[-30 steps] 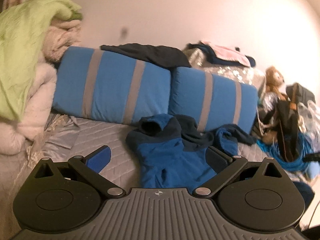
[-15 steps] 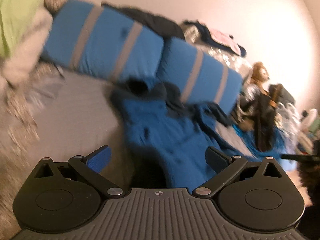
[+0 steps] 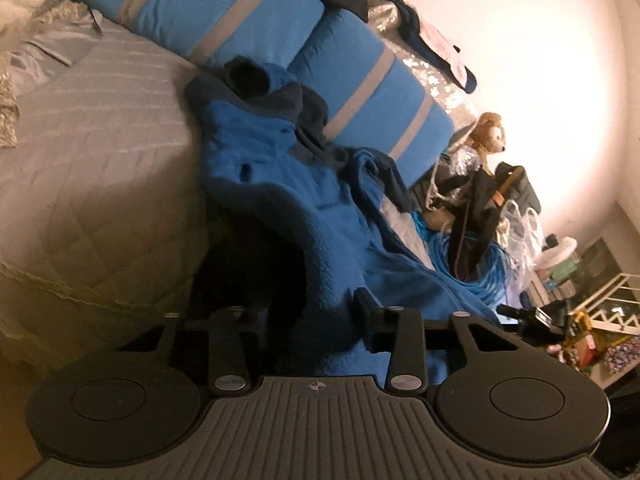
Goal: Fold clothes
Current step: 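Close both grippers on the hoodie fabric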
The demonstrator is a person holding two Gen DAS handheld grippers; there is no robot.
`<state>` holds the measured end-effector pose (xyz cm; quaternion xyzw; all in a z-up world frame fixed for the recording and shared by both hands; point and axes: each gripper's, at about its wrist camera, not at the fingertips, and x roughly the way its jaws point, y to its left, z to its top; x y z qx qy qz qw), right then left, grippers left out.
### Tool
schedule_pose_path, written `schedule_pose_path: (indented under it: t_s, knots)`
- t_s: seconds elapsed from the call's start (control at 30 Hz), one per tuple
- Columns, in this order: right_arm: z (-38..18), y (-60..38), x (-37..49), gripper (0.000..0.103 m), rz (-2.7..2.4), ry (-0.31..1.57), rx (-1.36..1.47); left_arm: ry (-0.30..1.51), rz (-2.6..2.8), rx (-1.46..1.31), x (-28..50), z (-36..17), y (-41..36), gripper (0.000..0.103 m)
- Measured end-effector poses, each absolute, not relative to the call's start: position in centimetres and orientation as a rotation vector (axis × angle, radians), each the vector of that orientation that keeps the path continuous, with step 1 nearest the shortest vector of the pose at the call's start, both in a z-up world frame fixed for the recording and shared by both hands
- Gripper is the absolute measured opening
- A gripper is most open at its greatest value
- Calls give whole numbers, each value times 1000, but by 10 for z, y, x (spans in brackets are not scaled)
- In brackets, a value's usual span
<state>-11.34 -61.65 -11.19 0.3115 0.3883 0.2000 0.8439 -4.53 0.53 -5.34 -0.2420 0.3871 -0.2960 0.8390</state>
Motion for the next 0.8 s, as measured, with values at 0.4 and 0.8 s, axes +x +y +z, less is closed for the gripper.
schedule_pose_path:
  t_s: [0.4,0.8]
  knots:
    - [-121,-628,-127,10,497,799,886,740,-625,-500,-55,-28,3,16]
    - [-46,-616,-147,7,430,645,771,610,-587,-538,-85,19,15,16]
